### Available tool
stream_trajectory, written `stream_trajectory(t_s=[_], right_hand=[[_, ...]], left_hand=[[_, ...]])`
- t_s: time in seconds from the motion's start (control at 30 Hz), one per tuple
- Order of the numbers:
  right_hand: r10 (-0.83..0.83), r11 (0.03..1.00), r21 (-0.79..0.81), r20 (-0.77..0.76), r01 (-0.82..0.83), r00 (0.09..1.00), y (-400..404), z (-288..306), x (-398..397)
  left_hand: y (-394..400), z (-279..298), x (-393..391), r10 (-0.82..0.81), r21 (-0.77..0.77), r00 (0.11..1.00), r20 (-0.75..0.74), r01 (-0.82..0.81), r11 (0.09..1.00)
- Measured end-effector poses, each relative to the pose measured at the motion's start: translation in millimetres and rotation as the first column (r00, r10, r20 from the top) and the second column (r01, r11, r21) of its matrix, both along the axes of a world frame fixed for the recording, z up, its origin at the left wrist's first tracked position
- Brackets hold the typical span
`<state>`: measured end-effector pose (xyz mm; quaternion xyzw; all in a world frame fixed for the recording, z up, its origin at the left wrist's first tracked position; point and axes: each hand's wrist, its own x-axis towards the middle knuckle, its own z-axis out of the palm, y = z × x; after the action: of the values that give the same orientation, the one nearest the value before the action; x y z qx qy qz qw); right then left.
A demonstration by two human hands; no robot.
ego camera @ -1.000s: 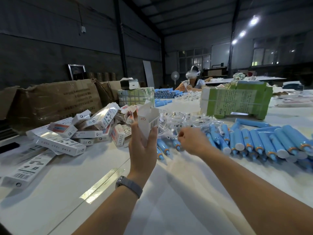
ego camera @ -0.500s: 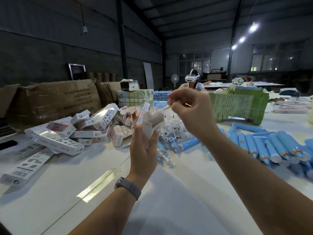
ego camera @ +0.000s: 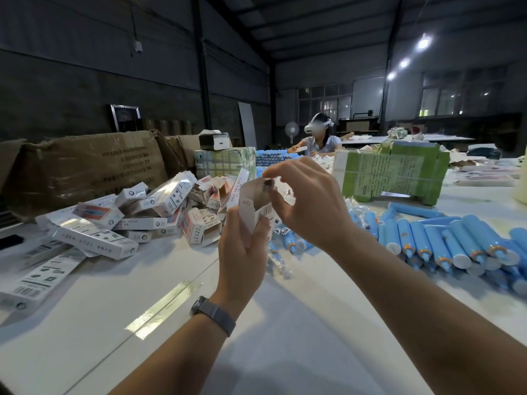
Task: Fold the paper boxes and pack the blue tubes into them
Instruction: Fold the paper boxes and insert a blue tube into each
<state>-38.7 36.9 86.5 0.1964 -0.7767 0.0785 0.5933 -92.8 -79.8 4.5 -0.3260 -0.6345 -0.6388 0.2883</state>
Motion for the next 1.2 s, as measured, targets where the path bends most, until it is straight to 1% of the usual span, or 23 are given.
stream_trajectory(t_s=[0.03,0.07,0.13,0.23,0.3,0.37,0.43,0.5,0.57,0.63,0.73,0.83,1.0,1.2], right_hand=[[0.008,1.000,0.011,-0.025,-0.008,1.000,1.0,-2.4,-0.6],[0.032,0.999,-0.004,-0.017,-0.032,0.999,1.3,-5.0,-0.6],[0.070,0.996,-0.054,0.065,-0.067,0.995,0.8,-8.7,-0.5],[0.056,0.996,-0.085,0.212,-0.039,0.976,0.7,-5.0,3.8],[0.012,0.999,-0.032,0.277,-0.003,0.961,0.4,1.6,8.8],[-0.056,0.997,0.068,0.345,0.034,0.937,-1.0,2.6,12.0],[-0.080,0.994,0.096,0.401,0.045,0.913,-1.9,-0.4,14.1],[-0.044,0.998,0.052,0.378,0.027,0.925,1.4,-4.0,16.2],[0.018,0.999,-0.047,0.331,-0.003,0.944,6.5,-6.9,17.9],[0.021,0.996,-0.092,0.360,0.013,0.933,10.9,-10.2,19.1],[-0.042,0.993,-0.085,0.424,0.086,0.904,13.1,-18.2,19.6],[-0.035,0.988,-0.123,0.424,0.096,0.905,10.4,-17.2,20.3],[-0.053,0.987,-0.116,0.440,0.115,0.897,7.8,-14.7,20.7],[-0.033,0.968,-0.200,0.489,0.149,0.872,9.7,-8.8,21.3]], left_hand=[[0.4,-0.1,-0.4,0.001,-0.002,1.000,-0.002,-0.001,1.000],[1.2,-0.4,0.0,0.003,-0.008,1.000,-0.009,-0.004,1.000],[2.6,-0.5,0.7,0.001,-0.026,1.000,-0.015,-0.001,1.000],[2.0,0.4,-0.3,-0.027,0.001,1.000,0.012,0.027,1.000],[1.8,2.0,-0.7,-0.037,0.020,0.999,0.027,0.036,0.999],[2.2,3.0,0.8,-0.033,0.015,0.999,-0.003,0.033,0.999],[3.0,3.2,3.0,-0.049,-0.007,0.999,-0.007,0.049,0.999],[3.4,4.9,5.5,-0.102,-0.012,0.995,0.019,0.102,0.995],[2.8,7.0,8.2,-0.207,0.036,0.978,0.040,0.205,0.978],[1.8,6.4,8.2,-0.293,0.063,0.956,0.029,0.290,0.955],[2.1,2.7,6.8,-0.320,0.020,0.947,-0.003,0.320,0.947],[3.2,2.3,6.0,-0.328,0.016,0.943,-0.047,0.329,0.944],[2.7,3.7,6.6,-0.351,-0.001,0.933,-0.079,0.352,0.936],[3.2,4.6,7.2,-0.389,-0.034,0.920,-0.045,0.387,0.921]])
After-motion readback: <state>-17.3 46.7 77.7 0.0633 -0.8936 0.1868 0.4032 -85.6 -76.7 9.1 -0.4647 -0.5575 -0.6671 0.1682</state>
